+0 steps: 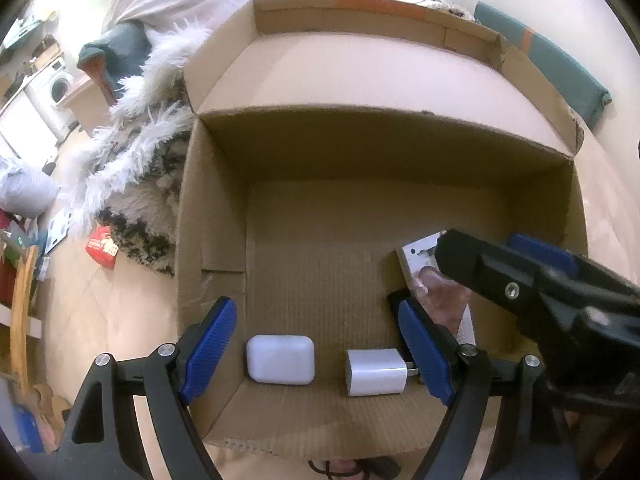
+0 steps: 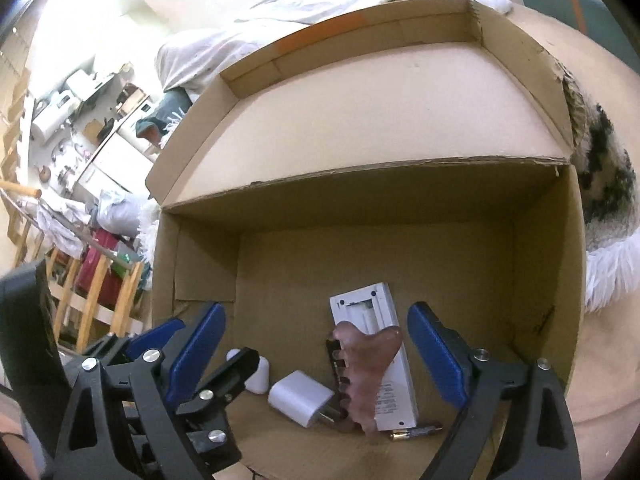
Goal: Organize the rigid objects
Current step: 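Lift both open tools out of the box toward the remaining items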
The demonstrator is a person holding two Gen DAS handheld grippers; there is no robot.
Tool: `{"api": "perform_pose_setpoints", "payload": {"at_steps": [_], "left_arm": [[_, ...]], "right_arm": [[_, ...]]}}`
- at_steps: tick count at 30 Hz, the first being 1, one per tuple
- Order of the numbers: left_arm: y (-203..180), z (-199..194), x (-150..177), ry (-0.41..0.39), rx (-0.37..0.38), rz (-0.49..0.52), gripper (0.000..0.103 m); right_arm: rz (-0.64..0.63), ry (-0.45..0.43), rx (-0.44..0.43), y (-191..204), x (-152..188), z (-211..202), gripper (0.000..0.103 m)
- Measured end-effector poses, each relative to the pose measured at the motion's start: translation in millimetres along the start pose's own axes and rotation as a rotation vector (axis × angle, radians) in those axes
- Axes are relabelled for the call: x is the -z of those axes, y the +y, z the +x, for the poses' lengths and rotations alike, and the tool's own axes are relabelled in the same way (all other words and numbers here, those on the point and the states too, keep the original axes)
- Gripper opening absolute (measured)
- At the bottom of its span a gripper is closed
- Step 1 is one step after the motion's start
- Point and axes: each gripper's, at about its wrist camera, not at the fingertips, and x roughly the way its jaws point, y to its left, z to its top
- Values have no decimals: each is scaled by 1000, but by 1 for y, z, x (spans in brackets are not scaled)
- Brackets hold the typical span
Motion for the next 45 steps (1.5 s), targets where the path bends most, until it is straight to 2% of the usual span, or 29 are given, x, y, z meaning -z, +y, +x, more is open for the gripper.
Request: {"api": "perform_pose_setpoints", "payload": {"at_steps": [5, 13, 17, 23, 33, 36, 39, 45], "left_arm": [[2, -25, 4, -87, -43, 42, 81], [26, -58, 8, -97, -56, -13, 81], [34, -82, 20, -115, -62, -43, 81], [57, -98, 48, -129, -69, -113, 81], [86, -61, 90, 18, -12, -255, 81], [84, -51, 95, 57, -1, -256, 81], [76, -47, 97, 75, -11, -229, 81], [64, -34, 104, 146, 25, -207, 81]], "right_arm": [[17, -17, 17, -2, 5, -13, 98], [-12, -36, 51, 10, 14, -36, 98], [-31, -49, 44, 18, 22, -55, 98], [-54, -54, 45, 28, 44, -81, 98], [30, 26, 48, 2, 86, -83, 98], [66, 56, 47, -5, 93, -80, 98], [52, 79, 42, -4, 94, -75, 98], [34, 145, 25, 4, 97, -57, 98]]}}
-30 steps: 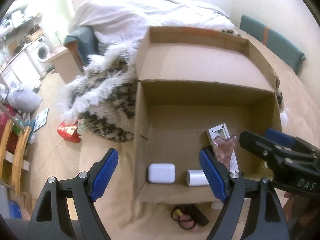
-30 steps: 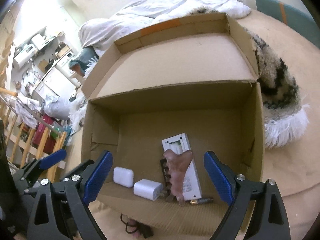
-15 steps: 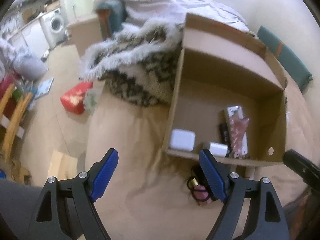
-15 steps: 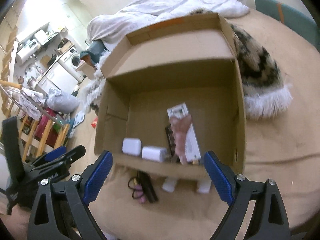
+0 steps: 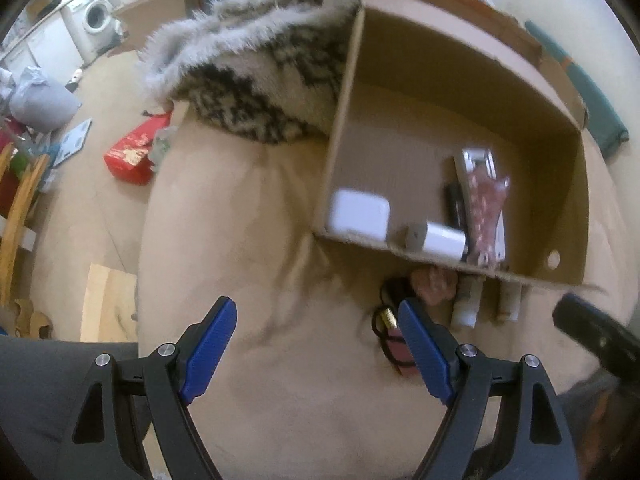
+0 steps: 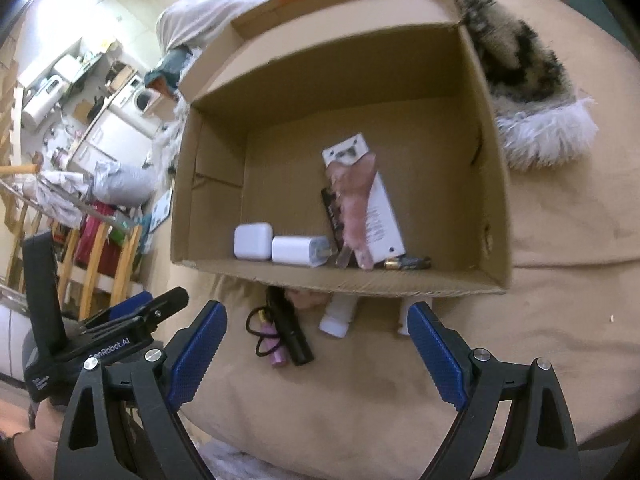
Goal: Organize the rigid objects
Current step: 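Lift both open tools out of the box toward the remaining items, then grasp the pink perfume bottle with the left tool while the right tool grasps the black flashlight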
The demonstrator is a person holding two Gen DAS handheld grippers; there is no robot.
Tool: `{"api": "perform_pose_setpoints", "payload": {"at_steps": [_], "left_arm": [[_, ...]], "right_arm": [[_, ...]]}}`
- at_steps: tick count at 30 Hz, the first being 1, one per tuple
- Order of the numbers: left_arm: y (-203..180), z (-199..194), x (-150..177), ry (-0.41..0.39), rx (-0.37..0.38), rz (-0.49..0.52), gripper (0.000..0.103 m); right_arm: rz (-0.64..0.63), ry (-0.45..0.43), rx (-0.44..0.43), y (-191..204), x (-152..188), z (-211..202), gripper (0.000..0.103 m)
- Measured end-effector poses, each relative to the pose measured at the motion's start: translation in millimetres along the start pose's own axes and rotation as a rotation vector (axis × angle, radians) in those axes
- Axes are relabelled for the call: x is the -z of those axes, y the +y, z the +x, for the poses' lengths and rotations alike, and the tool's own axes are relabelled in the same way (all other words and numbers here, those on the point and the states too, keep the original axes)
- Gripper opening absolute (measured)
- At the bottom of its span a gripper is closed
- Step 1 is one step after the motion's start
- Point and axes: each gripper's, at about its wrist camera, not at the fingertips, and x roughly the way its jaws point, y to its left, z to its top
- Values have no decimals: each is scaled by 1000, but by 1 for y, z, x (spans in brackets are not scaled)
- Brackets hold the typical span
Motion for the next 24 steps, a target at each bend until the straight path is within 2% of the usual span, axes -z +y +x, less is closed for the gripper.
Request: {"api": "perform_pose_setpoints", "payload": {"at_steps": [3, 6, 8, 11, 14, 16, 19, 21, 24], "left_arm": [[-12, 18, 12, 107, 64, 49, 79], [-29, 31, 27, 173, 132, 82, 68], [-40, 37, 32, 200, 153, 98, 67], [-58, 45, 34, 194, 154, 151, 63], [-65, 56, 31, 189, 119, 172, 49], [-63, 64, 31, 219, 129, 168, 33], [-57, 67, 31, 235, 165, 145, 21], [-51, 62, 30, 234, 180, 147, 17], [-30, 55, 29, 283, 218, 108, 13]], "right_arm": [[-5, 8, 3, 3, -1, 5, 98], [1, 17, 10, 3, -2, 9, 98], [10, 21, 12, 1, -2, 10, 98], [23, 22, 15, -1, -3, 8, 98], [31, 26, 21, -5, -2, 9, 98], [37, 27, 25, -8, -2, 9, 98], [47, 29, 26, -11, -3, 9, 98], [50, 29, 24, -11, -3, 8, 98], [50, 32, 21, -9, -4, 8, 98]]}}
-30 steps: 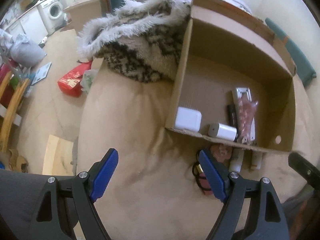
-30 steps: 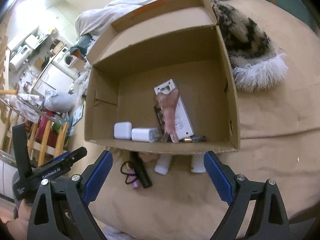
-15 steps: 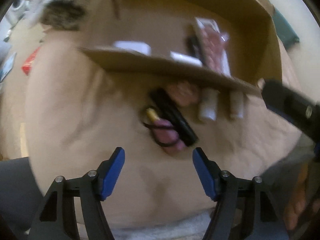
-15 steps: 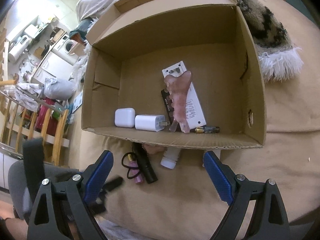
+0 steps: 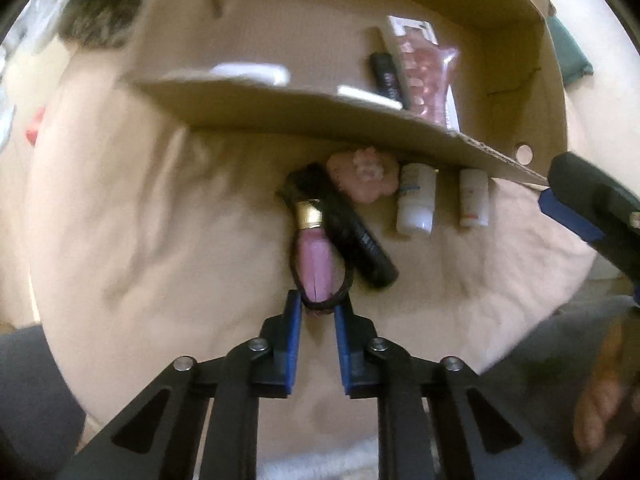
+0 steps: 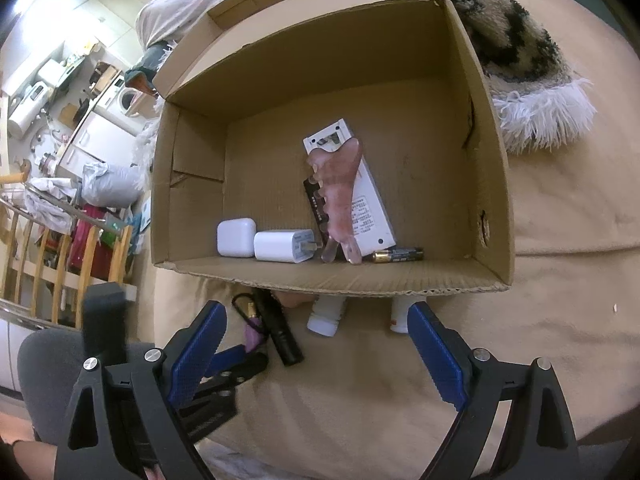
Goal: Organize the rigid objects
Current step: 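Grasp the pink perfume bottle with the left tool while the right tool grasps the black flashlight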
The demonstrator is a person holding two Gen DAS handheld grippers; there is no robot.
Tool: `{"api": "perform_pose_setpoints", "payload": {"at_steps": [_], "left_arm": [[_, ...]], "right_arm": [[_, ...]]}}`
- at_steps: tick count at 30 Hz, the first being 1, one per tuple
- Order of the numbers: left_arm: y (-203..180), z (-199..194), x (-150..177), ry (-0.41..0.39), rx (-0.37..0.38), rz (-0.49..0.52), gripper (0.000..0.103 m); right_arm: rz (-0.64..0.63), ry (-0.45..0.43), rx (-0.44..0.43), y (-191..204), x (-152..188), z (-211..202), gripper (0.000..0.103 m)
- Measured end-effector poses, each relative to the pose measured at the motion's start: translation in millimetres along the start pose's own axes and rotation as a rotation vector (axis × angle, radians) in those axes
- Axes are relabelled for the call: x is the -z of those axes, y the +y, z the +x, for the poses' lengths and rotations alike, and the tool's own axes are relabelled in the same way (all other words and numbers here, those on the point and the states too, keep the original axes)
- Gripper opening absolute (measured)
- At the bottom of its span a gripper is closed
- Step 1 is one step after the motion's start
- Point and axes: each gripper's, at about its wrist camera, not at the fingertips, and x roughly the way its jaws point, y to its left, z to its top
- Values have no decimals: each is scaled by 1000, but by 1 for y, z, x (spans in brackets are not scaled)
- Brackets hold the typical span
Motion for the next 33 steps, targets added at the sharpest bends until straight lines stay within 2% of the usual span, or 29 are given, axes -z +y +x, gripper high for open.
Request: {"api": "perform_pose_setpoints", "payload": {"at_steps": [3, 5, 8, 11, 12, 14, 15, 19, 24, 26, 27, 28, 29, 33], "left_arm": [[16, -13, 4, 21, -22, 14, 13], [22, -21, 2, 14, -71, 36, 13], [39, -22, -5, 28, -128, -8, 13], [52, -18, -9, 34, -131, -65, 14], [54, -17, -10, 34, -125, -83, 19], [59, -16, -12, 30, -133, -109, 36], [62, -19, -12, 15, -129, -116, 41], [53, -12, -21, 12, -156, -60, 41], [29, 13, -27, 97, -237, 109, 41], [24, 22, -27, 108, -267, 158, 41], [24, 23, -28, 105, -270, 156, 37], [25, 23, -28, 105, -274, 152, 25], [21, 26, -27, 106, -282, 150, 23], [34, 15, -31, 101, -207, 94, 23]], "right_arm": [[0, 8, -3, 0, -1, 1, 98], [0, 13, -8, 1, -1, 3, 98], [-5, 20, -10, 4, -2, 6, 98], [-17, 33, -4, 7, -2, 9, 98], [-19, 37, 0, 7, -2, 10, 98], [-21, 44, 8, 6, 0, 11, 98], [-20, 46, 10, 5, 0, 11, 98], [-13, 51, 17, 4, 0, 12, 98], [-34, 60, 18, 8, 1, 15, 98], [-45, 72, 25, 9, 2, 17, 98], [-46, 77, 27, 9, 3, 18, 98], [-44, 84, 27, 8, 3, 19, 98], [-43, 89, 25, 8, 3, 20, 98], [-50, 118, 4, 10, 5, 26, 98]]}}
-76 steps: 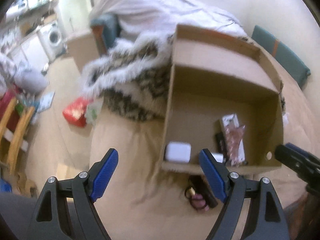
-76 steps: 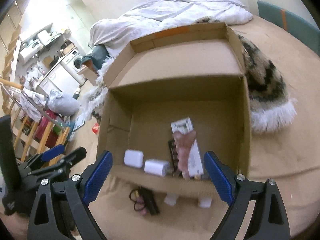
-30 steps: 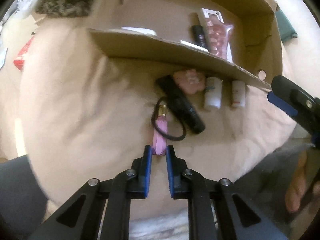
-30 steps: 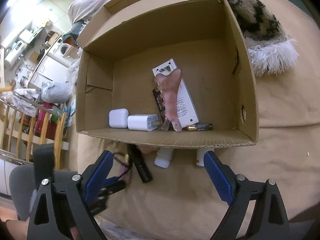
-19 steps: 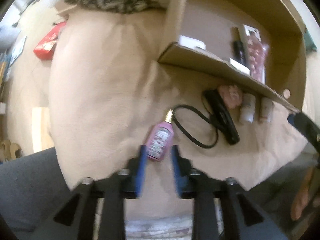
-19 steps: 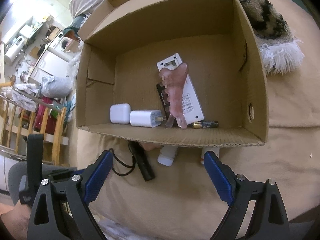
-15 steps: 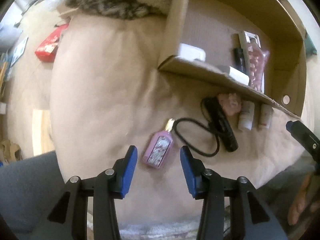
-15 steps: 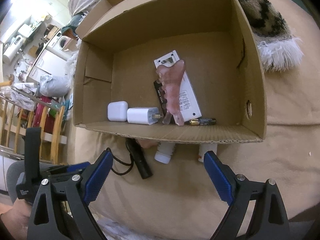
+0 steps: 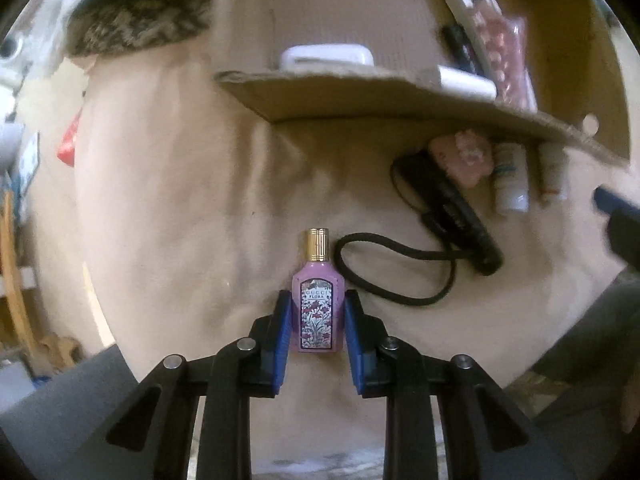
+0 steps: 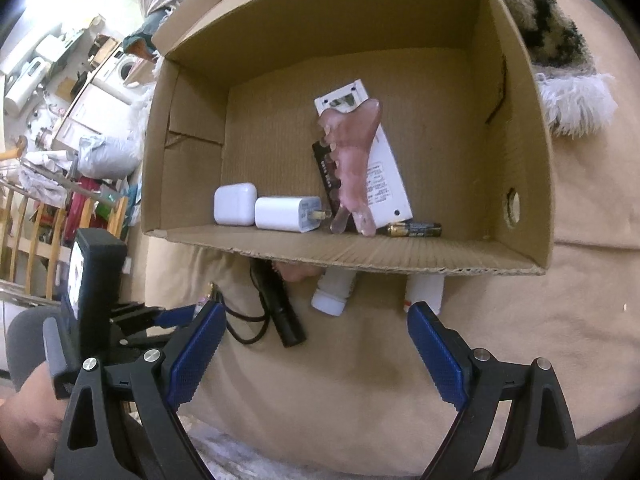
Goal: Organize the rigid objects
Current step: 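Grasp the pink perfume bottle with the left tool while the right tool grasps the black flashlight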
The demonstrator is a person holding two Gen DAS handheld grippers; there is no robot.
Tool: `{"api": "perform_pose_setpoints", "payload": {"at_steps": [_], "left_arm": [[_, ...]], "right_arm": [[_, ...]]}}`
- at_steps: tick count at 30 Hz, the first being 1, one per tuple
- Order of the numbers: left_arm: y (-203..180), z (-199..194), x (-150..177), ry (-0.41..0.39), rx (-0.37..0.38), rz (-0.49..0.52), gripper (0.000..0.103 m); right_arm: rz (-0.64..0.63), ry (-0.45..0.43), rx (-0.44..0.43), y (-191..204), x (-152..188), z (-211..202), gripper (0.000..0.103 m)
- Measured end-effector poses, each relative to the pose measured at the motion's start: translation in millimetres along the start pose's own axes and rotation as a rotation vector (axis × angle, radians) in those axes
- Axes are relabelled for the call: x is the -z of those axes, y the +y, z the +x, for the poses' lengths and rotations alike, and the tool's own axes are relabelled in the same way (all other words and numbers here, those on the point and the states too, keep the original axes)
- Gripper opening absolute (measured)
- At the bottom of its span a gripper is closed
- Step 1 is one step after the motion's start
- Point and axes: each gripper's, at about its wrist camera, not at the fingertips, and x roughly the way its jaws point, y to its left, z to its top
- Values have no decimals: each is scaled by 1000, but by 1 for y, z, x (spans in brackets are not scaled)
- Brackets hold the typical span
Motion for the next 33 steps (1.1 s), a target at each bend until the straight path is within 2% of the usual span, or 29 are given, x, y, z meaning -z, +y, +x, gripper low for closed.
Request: {"api": "perform_pose_setpoints", "payload": {"at_steps": [2, 4, 6, 8, 12, 15, 17, 22, 23, 25, 27, 33], "left_arm": [[10, -11, 3, -32, 42, -54, 23], [19, -21, 7, -58, 76, -97, 23], [26, -30, 10, -89, 89, -128, 23], [34, -34, 10, -107, 83, -153, 23], [45, -35, 9, -108, 76, -195, 23], [44, -39, 11, -118, 67, -188, 23], [41, -35, 14, -113, 29, -182, 23], [14, -36, 9, -116, 41, -170, 23], [13, -38, 9, -126, 37, -166, 23], [11, -44, 11, -138, 41, -168, 23], [10, -45, 10, -149, 38, -173, 23], [14, -54, 16, -188, 4, -167, 23]], "right_arm": [[-2, 24, -34, 2, 1, 5, 98], [-7, 52, -71, 5, 0, 11, 91], [-14, 92, -96, 11, -2, 20, 71], [-28, 116, -105, 19, -5, 31, 57], [-40, 177, -66, 39, -12, 63, 55], [-91, 213, 60, 54, -12, 88, 55], [-120, 229, 103, 62, -9, 101, 55], [-226, 163, 218, 83, 3, 112, 55], [-243, 144, 232, 84, 6, 111, 51], [-278, 105, 267, 86, 13, 107, 34], [-269, 94, 250, 81, 17, 100, 21], [-214, 81, 182, 69, 29, 73, 20]]}}
